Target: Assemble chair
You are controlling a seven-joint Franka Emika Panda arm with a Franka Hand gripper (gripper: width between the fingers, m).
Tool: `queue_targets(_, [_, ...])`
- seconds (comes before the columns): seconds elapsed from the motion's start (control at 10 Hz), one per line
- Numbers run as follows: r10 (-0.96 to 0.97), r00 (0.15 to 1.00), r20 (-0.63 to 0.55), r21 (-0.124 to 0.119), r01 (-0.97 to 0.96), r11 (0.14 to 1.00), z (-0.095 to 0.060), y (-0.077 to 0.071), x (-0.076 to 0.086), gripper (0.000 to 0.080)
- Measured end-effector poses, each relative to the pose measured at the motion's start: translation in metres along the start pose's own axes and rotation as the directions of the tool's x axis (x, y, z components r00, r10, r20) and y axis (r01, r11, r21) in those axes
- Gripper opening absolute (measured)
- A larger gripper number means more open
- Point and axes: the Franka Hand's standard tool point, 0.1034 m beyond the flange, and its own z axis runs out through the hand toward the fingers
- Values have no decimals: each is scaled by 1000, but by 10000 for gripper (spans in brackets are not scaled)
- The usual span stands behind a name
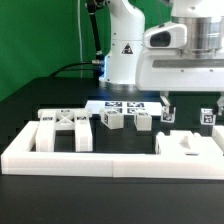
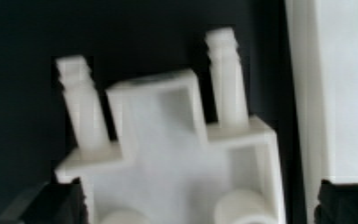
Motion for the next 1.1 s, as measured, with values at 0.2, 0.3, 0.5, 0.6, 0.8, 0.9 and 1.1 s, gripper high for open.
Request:
queue_targets(0.2, [-72, 997, 7, -6, 72, 997, 0, 21, -16, 649])
queue_targets(0.3, [-40, 999, 2, -10, 40, 999, 3, 24, -25, 649])
queue_targets(0.5, [-46, 999, 4, -10, 46, 999, 3, 24, -25, 649])
queue_targets(0.6, [-75, 997, -3, -9, 75, 997, 5, 25, -24, 649])
queue_targets(0.8, [-159, 987, -23, -13, 159, 987, 17, 40, -32, 649])
queue_targets(0.9, [-199, 980, -17, -18, 198, 980, 25, 48, -45, 649])
queue_targets(1.1, [-210, 978, -9, -23, 209, 978, 32, 59, -52, 649])
